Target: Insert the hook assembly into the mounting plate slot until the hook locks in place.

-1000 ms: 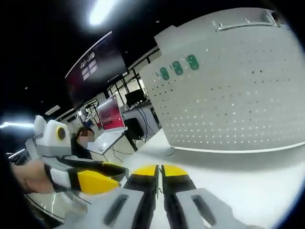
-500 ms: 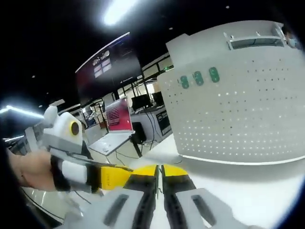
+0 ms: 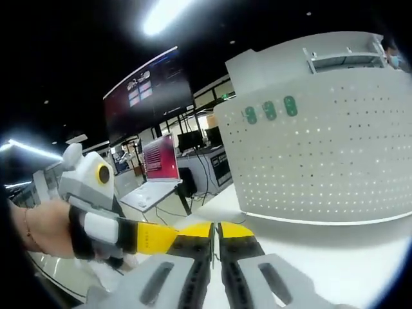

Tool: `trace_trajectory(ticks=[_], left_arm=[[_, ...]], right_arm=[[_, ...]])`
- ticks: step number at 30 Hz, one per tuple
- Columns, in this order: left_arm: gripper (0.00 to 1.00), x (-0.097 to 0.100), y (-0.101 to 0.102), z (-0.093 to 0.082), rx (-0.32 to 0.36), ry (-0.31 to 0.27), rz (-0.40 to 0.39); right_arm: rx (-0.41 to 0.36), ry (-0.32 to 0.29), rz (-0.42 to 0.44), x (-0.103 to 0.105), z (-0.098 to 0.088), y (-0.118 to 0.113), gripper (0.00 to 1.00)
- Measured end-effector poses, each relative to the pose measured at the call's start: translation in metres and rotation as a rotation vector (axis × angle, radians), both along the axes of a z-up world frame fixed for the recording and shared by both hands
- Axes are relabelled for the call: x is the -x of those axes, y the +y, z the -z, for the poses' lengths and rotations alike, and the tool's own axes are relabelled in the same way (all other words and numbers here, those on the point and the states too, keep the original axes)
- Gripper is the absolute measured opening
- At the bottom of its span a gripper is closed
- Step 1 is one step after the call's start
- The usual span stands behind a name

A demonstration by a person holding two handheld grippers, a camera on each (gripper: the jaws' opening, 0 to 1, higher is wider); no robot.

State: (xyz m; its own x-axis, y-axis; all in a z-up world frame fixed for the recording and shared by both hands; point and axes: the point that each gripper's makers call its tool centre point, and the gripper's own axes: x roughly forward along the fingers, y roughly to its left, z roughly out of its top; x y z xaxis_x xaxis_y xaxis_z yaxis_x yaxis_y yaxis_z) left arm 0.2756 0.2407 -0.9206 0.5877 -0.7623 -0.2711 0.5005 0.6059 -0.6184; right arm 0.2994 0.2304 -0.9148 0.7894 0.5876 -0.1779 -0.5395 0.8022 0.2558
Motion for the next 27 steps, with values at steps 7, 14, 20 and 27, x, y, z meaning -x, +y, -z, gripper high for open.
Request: trace_trajectory(ticks=[7, 14, 20, 27], left_arm=[[0.02, 0.002, 0.000, 0.001, 0.013, 0.021, 0.003], [0.01, 0.001, 0.000, -0.002, 0.036, 0.031, 0.002], [0.01, -0.004, 0.005, -0.004, -0.021, -0.008, -0.020], [0.01, -0.016, 0.018, -0.008, -0.126, -0.078, -0.056]], right_arm=[[0.015, -0.011, -0.005, 0.001, 0.000, 0.001, 0.00], [0.023, -0.012, -0.026, -0.001, -0.003, 0.001, 0.01], [0.071, -0.069, -0.047, 0.000, -0.014, 0.002, 0.02], [0.067, -0.073, -0.014, 0.002, -0.019, -0.012, 0.06]])
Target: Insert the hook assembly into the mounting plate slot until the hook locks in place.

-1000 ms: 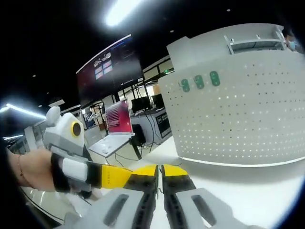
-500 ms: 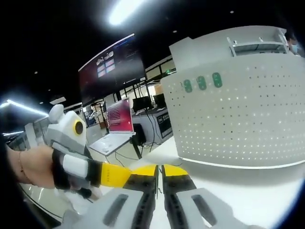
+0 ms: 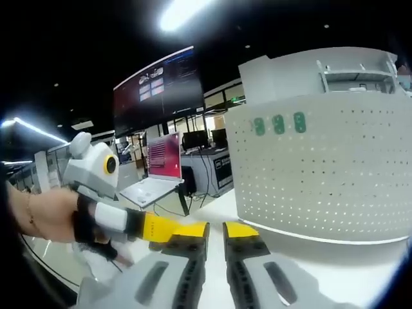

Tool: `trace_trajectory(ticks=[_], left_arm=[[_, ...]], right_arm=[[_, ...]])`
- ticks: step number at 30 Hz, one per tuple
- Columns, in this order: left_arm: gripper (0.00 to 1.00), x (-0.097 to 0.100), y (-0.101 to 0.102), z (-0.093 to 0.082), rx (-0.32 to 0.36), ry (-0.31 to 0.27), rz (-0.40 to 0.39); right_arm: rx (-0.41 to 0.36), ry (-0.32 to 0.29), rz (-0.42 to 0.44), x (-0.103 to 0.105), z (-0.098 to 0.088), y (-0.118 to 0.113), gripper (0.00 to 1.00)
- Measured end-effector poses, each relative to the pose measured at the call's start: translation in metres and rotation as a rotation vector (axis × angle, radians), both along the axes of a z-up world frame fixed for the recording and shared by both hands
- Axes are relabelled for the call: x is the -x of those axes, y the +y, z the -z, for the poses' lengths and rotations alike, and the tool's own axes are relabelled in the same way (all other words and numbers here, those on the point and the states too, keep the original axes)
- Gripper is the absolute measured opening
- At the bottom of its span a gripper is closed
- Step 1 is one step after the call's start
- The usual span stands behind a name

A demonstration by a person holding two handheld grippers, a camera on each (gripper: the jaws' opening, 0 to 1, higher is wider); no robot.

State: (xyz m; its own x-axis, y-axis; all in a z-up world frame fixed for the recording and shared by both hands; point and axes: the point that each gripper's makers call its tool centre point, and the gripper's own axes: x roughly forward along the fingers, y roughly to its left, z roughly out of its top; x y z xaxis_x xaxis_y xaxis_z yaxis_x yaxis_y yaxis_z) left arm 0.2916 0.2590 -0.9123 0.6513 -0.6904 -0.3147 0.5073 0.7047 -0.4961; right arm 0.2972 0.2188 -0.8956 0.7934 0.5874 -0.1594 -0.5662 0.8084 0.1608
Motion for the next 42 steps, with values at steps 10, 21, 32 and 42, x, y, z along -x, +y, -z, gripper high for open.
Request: trace_trajectory(ticks=[10, 21, 32, 42], left_arm=[[0.01, -0.021, 0.014, -0.010, -0.124, -0.116, -0.069], [0.01, -0.046, 0.025, -0.030, -0.143, -0.222, -0.165], [0.01, -0.083, 0.034, -0.050, -0.167, -0.282, -0.216], [0.01, -0.125, 0.042, -0.074, -0.197, -0.355, -0.268]], right_arm=[[0.234, -0.044, 0.072, 0.033, 0.028, -0.049, 0.07], [0.449, 0.106, 0.122, 0.093, 0.097, -0.108, 0.12], [0.505, 0.115, 0.289, 0.091, 0.103, -0.151, 0.27], [0.485, 0.079, 0.382, 0.084, 0.101, -0.166, 0.60]])
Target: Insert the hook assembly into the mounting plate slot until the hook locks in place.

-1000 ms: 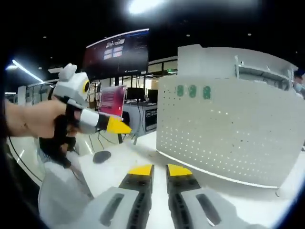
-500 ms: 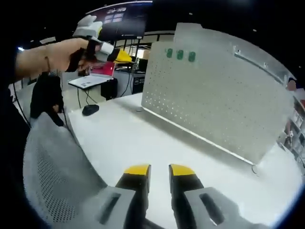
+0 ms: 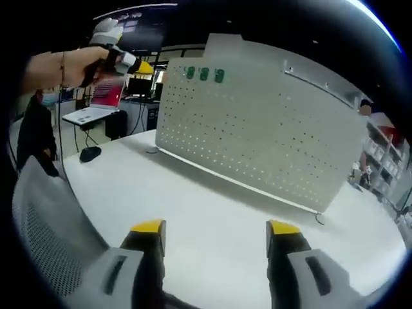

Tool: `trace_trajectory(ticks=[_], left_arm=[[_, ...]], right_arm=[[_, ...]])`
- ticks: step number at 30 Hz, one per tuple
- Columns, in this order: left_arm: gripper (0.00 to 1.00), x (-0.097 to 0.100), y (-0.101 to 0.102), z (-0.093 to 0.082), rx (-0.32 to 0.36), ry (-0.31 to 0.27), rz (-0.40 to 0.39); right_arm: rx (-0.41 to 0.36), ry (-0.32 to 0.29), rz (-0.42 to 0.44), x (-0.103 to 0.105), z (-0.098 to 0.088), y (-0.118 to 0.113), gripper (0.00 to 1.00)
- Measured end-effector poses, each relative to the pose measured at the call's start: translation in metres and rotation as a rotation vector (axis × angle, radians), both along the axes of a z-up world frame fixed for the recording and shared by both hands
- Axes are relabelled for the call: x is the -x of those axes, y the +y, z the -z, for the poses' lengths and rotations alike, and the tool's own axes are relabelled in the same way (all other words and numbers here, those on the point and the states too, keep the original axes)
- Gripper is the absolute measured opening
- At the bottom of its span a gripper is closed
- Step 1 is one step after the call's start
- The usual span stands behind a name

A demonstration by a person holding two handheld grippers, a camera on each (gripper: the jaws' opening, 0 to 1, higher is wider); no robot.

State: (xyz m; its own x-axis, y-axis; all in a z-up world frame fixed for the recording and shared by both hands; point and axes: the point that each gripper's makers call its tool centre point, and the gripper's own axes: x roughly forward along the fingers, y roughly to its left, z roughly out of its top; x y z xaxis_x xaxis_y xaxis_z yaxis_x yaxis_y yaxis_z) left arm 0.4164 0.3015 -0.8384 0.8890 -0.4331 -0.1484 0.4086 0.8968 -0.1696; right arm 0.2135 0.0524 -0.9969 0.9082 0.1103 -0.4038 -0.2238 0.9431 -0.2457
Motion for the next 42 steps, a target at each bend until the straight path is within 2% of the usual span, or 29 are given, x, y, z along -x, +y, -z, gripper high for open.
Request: trace_trajectory(ticks=[4, 8, 13, 17, 19, 27, 32, 34, 37, 42], left_arm=[[0.01, -0.017, 0.004, -0.010, -0.007, -0.030, -0.024], [0.01, -0.035, 0.008, -0.022, -0.028, -0.078, -0.063], [0.01, -0.053, 0.014, -0.031, -0.046, -0.129, -0.123], [0.01, -0.066, 0.015, -0.038, -0.068, -0.167, -0.137], [0.01, -0.068, 0.011, -0.040, -0.089, -0.172, -0.150], [0.01, -0.089, 0.005, -0.049, -0.094, -0.197, -0.191], [0.01, -0.096, 0.009, -0.053, -0.075, -0.208, -0.222], [0.01, -0.096, 0.013, -0.057, -0.022, -0.216, -0.247], [0.01, -0.099, 0.016, -0.052, -0.054, -0.211, -0.258], [0.01, -0.101, 0.016, -0.049, -0.045, -0.209, -0.270]], right_arm=[[0.062, -0.032, -0.034, -0.001, -0.001, 0.006, 0.60], [0.121, -0.065, -0.030, -0.004, -0.003, 0.005, 0.59], [0.132, -0.050, -0.030, -0.005, 0.000, 0.003, 0.59], [0.140, -0.054, -0.025, -0.005, 0.000, 0.001, 0.57], [0.147, -0.050, -0.023, -0.005, 0.000, 0.000, 0.55], [0.147, -0.052, -0.024, -0.005, 0.000, 0.000, 0.55], [0.146, -0.049, -0.023, -0.005, 0.001, 0.000, 0.54], [0.144, -0.046, -0.025, -0.005, 0.001, 0.000, 0.53], [0.143, -0.042, -0.032, -0.005, 0.002, 0.001, 0.52], [0.143, -0.038, -0.027, -0.005, 0.003, 0.000, 0.52]])
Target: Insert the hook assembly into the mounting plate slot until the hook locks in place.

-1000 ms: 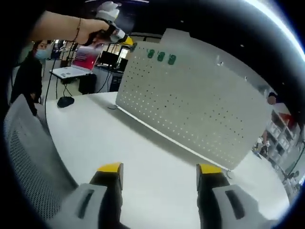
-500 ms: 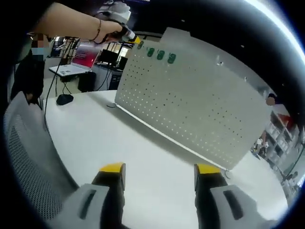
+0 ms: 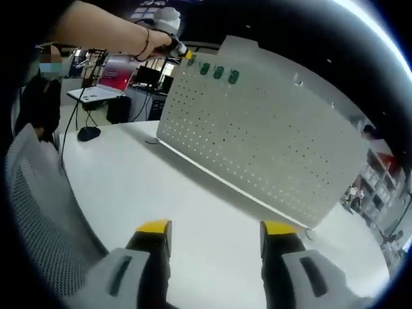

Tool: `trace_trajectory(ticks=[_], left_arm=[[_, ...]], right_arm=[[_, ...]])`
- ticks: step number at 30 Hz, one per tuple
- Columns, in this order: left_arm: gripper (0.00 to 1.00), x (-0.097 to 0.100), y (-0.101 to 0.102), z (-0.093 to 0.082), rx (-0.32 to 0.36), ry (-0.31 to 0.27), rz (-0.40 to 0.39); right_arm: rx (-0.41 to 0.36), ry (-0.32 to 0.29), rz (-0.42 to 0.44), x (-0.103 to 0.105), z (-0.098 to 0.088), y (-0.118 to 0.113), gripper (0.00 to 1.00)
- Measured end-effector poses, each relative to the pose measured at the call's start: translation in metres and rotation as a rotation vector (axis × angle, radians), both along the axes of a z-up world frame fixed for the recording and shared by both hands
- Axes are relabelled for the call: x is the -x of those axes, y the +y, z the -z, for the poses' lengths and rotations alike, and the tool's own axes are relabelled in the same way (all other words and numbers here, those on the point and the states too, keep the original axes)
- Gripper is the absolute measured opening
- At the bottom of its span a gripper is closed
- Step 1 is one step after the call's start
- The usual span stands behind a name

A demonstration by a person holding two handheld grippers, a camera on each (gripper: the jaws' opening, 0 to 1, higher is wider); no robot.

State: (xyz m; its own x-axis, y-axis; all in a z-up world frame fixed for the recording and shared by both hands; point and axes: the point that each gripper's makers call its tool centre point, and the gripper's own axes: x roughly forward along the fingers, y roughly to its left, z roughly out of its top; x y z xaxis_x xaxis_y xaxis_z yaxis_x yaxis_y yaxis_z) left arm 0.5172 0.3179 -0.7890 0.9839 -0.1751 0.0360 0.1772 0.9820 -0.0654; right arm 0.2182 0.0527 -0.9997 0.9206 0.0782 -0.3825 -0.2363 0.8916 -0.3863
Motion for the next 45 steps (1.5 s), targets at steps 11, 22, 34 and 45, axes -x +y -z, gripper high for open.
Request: trace_trajectory(ticks=[11, 22, 34, 45], left_arm=[[0.01, -0.011, -0.003, 0.002, 0.018, 0.004, 0.008], [0.01, -0.017, -0.003, 0.014, 0.025, 0.043, 0.000], [0.02, -0.037, 0.000, 0.021, 0.039, 0.057, 0.022], [0.18, -0.009, 0.002, 0.016, 0.005, 0.047, 0.060]], right_arm=[[-0.004, 0.014, 0.008, 0.000, 0.003, -0.001, 0.52], [-0.013, 0.021, 0.014, 0.000, 0.004, -0.002, 0.51], [-0.001, 0.029, 0.013, 0.000, 0.006, -0.002, 0.51], [0.002, 0.022, 0.015, 0.000, 0.005, -0.003, 0.51]])
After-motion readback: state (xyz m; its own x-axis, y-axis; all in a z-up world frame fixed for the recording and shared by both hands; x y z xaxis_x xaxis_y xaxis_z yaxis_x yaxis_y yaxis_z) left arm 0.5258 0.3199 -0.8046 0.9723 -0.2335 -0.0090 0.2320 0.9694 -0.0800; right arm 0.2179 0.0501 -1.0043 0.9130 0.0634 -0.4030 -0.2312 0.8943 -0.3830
